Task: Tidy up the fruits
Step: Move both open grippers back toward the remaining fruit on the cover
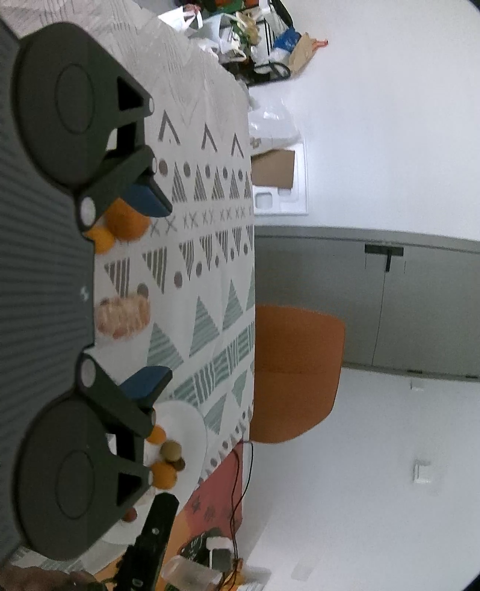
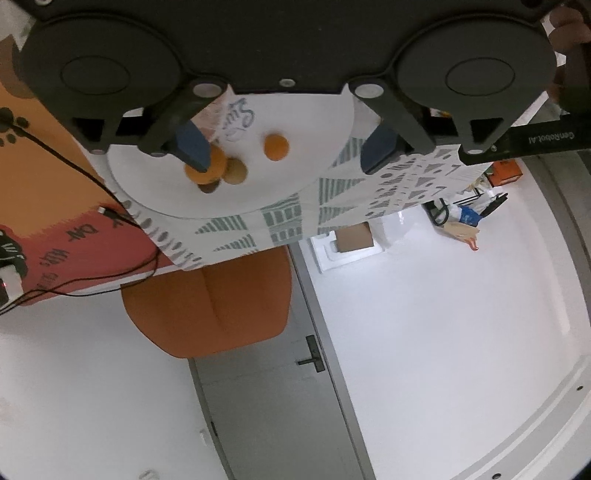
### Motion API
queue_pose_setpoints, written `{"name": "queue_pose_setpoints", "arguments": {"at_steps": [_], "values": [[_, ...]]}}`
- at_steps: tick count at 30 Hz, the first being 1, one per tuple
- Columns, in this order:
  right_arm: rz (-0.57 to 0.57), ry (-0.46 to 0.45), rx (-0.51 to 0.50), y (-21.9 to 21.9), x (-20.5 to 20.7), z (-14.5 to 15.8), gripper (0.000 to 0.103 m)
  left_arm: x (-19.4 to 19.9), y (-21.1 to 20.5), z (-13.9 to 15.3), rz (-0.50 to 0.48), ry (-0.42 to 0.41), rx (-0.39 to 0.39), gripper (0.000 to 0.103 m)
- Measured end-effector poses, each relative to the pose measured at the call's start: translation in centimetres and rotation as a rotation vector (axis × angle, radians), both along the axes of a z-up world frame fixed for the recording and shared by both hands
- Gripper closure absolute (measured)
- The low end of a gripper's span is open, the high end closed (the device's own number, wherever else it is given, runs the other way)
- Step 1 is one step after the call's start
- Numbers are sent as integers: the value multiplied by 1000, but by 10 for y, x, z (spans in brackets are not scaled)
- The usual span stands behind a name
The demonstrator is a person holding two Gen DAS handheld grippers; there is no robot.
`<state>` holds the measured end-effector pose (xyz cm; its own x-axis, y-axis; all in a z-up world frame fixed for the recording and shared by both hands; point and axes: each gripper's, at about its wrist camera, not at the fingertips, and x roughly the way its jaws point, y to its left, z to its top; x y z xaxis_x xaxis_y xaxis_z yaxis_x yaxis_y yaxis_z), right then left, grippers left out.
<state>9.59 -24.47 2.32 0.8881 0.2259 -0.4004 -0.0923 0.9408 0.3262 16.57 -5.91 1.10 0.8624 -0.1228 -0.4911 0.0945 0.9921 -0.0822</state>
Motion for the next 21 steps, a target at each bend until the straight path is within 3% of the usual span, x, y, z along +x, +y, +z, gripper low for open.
{"name": "queue_pose_setpoints", "arguments": {"at_steps": [21], "values": [[74, -2, -38, 52, 13, 3, 9, -4, 72, -12, 122, 13, -29, 16]]}}
